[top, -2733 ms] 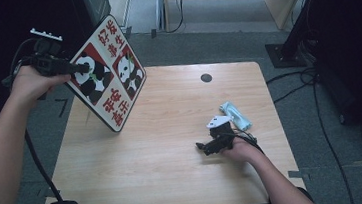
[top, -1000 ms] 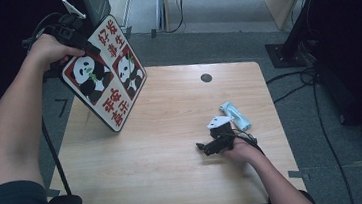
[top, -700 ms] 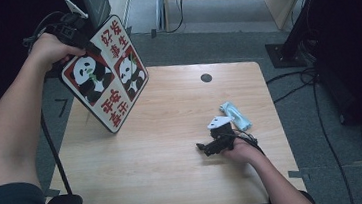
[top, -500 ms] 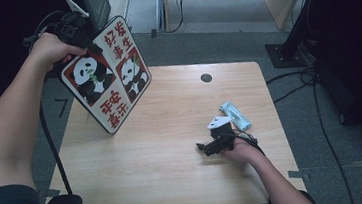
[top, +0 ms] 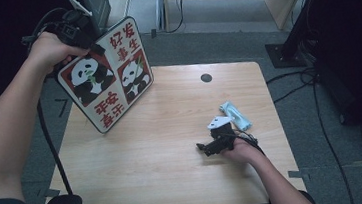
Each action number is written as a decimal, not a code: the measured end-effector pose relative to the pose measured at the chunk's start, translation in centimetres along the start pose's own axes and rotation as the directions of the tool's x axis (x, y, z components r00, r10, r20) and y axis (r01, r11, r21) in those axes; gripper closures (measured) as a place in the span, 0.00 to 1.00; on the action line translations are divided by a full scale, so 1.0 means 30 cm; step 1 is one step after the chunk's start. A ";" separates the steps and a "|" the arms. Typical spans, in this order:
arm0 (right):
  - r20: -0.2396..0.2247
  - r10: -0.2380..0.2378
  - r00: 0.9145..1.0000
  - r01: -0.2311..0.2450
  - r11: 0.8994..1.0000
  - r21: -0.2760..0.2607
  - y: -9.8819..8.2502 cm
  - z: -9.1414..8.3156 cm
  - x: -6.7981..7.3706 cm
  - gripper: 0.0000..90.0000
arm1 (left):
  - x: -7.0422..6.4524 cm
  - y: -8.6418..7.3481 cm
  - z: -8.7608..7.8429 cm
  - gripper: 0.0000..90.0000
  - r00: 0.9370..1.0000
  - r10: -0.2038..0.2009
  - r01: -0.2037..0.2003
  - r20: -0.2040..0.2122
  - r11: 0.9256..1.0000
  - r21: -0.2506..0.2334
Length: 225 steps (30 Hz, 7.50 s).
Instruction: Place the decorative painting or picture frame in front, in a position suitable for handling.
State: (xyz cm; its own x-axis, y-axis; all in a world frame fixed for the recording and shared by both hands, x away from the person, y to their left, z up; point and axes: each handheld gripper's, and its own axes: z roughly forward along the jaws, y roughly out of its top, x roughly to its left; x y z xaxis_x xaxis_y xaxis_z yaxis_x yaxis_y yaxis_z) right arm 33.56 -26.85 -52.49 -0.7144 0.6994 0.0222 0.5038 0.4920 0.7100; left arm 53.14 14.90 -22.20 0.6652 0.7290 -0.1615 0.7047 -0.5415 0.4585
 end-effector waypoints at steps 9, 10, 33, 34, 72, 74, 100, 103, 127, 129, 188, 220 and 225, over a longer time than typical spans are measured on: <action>0.005 0.006 1.000 -0.006 1.000 0.001 -0.004 -0.004 0.002 0.00 | -0.099 -0.031 -0.011 0.90 0.998 0.035 -0.034 0.048 0.999 -0.018; 0.006 0.008 1.000 -0.008 1.000 0.002 -0.004 -0.005 0.003 0.00 | -0.116 -0.038 -0.005 0.90 0.998 0.040 -0.039 0.052 0.999 -0.026; 0.016 0.016 1.000 -0.016 1.000 0.002 -0.011 -0.011 0.007 0.00 | -0.368 -0.078 0.071 0.90 0.984 0.111 -0.112 0.137 0.994 -0.004; 0.016 0.016 1.000 -0.016 1.000 0.002 -0.011 -0.012 0.007 0.00 | -0.383 -0.078 0.078 0.90 0.984 0.116 -0.117 0.134 0.993 0.001; 0.016 0.013 1.000 -0.013 1.000 0.000 -0.014 -0.014 0.009 0.00 | -0.385 -0.098 0.084 0.63 0.975 0.076 -0.064 0.207 0.996 -0.067; 0.017 0.014 1.000 -0.014 1.000 0.001 -0.015 -0.015 0.009 0.00 | -0.380 -0.113 0.072 0.60 0.975 0.085 -0.071 0.203 0.994 -0.078; 0.013 0.010 1.000 -0.010 1.000 0.000 -0.012 -0.012 0.000 0.00 | -0.327 -0.312 0.020 0.49 0.968 0.189 -0.148 0.164 0.961 -0.233; 0.030 0.022 0.999 -0.022 1.000 0.000 -0.015 -0.015 0.006 0.00 | -0.313 -0.342 0.022 0.49 0.969 0.188 -0.146 0.159 0.959 -0.243; -0.019 0.069 0.997 -0.070 0.996 -0.057 0.027 -0.072 -0.030 0.16 | -0.308 -0.522 0.068 0.50 0.979 0.153 -0.108 0.137 0.951 -0.289; -0.014 0.061 0.998 -0.062 0.996 -0.063 0.032 -0.084 -0.040 0.18 | -0.305 -0.538 0.073 0.51 0.978 0.144 -0.095 0.151 0.951 -0.293; 0.237 0.269 0.933 -0.281 0.959 0.020 -0.039 -0.147 -0.357 0.78 | -0.351 -0.737 0.306 0.76 0.973 0.114 -0.042 0.199 0.942 -0.333; 0.101 0.373 0.922 -0.367 0.927 -0.069 0.062 -0.223 -0.342 0.90 | -0.355 -0.744 0.316 0.87 0.969 0.120 -0.034 0.218 0.930 -0.366; 0.070 0.351 0.934 -0.345 0.934 -0.090 0.084 -0.233 -0.320 0.90 | -0.357 -0.746 0.315 0.87 0.969 0.125 -0.038 0.214 0.929 -0.369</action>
State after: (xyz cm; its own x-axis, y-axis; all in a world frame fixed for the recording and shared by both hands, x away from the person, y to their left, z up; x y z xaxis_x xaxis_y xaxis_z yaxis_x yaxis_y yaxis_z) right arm 38.29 -35.95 -46.00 -0.4559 0.8622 0.2210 0.6736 0.1718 0.7189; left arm 32.59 15.25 -39.00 0.7852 0.5490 -0.2865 0.5381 -0.3760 0.7544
